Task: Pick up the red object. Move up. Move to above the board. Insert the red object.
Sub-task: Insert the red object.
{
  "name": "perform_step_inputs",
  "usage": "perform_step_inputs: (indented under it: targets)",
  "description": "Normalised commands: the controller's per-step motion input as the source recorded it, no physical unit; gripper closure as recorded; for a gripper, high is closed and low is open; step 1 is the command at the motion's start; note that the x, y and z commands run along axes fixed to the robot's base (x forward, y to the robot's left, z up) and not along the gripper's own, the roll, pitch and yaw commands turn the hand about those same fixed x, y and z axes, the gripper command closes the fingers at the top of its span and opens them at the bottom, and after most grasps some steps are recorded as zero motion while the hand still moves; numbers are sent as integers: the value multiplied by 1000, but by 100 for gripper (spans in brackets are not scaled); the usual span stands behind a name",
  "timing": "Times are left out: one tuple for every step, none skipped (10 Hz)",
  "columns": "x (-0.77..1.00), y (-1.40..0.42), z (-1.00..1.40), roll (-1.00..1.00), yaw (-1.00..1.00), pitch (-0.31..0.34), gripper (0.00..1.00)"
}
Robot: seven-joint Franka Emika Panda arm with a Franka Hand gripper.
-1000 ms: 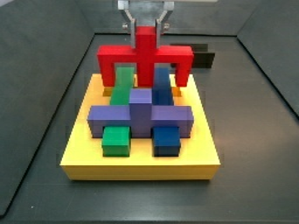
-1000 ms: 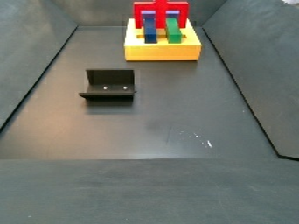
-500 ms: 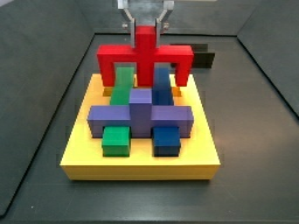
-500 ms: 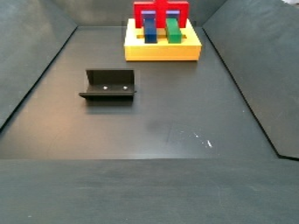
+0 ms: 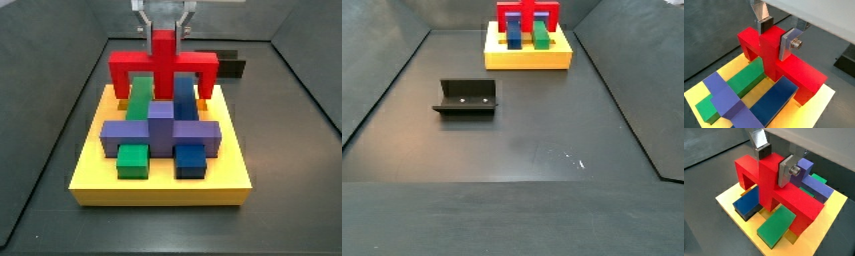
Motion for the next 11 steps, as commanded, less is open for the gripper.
perform_step_inputs:
  targets:
    - [-77, 0, 0, -29, 0, -66, 100]
    - [-20, 0, -20, 0, 0, -64, 100]
    - [0, 0, -80, 0, 0, -53, 100]
    - [0, 0, -97, 0, 0, -50, 100]
    - [0, 0, -129, 0, 0, -33, 100]
    - [0, 0, -217, 3, 0, -16, 100]
    - [0, 0, -271, 10, 0, -43, 100]
    - [0, 0, -269, 6, 0, -39, 100]
    - [0, 0, -254, 0, 0, -39, 100]
    - [0, 0, -220, 0, 0, -33, 100]
    - [137, 83, -174, 3, -11, 0, 100]
